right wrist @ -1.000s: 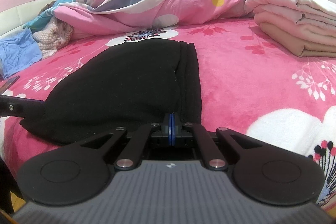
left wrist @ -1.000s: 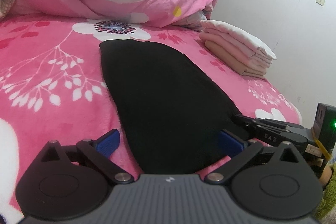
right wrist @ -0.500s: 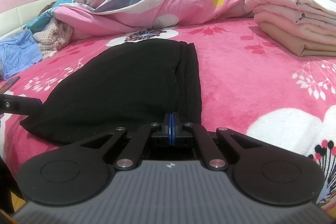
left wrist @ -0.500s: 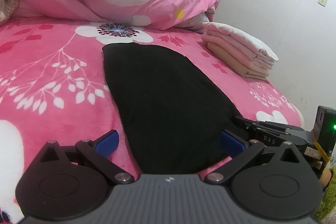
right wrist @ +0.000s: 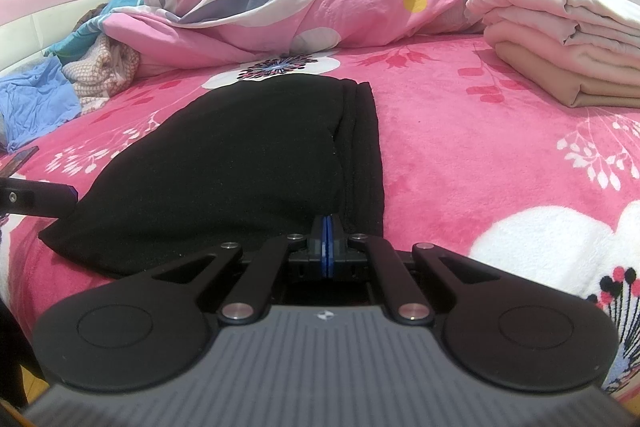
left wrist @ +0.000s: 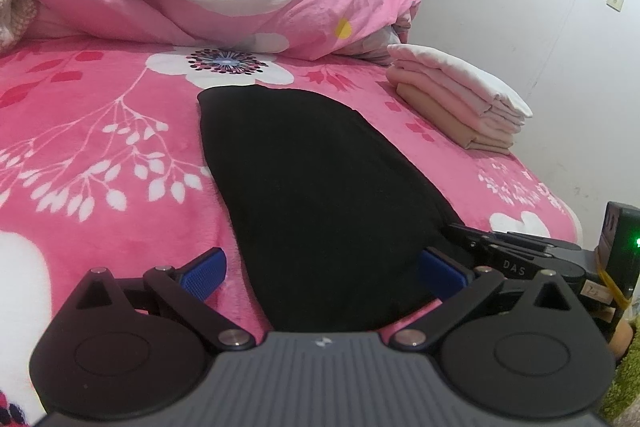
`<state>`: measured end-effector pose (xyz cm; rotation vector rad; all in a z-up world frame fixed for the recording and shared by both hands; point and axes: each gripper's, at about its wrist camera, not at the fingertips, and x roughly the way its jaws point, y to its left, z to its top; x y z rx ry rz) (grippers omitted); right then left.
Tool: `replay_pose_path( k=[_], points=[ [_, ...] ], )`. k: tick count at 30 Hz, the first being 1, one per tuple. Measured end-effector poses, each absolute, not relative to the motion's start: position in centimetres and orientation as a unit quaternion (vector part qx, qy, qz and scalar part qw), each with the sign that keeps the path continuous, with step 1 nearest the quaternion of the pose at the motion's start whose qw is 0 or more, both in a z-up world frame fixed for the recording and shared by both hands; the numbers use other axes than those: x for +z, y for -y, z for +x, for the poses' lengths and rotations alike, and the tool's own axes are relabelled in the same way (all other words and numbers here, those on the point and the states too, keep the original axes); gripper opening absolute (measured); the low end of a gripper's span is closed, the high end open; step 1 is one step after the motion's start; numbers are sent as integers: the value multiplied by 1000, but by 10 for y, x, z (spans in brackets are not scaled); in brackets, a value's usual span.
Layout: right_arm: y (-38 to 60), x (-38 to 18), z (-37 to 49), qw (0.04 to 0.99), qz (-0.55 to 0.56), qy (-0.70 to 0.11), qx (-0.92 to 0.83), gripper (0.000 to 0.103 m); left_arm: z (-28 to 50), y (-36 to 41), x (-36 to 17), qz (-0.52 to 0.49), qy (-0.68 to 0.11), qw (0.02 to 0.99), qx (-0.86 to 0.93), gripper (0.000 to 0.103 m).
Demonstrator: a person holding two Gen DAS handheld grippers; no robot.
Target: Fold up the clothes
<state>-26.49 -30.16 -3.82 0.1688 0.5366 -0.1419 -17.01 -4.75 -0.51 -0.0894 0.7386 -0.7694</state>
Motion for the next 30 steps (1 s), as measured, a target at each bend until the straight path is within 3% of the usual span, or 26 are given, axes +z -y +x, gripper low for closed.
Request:
replay_pose_path(
  k=[30],
  points=[
    [303,-39,-266,958,87,-264,-69,0,-169,48,-10,-38,-360,860,-359,103]
  ],
)
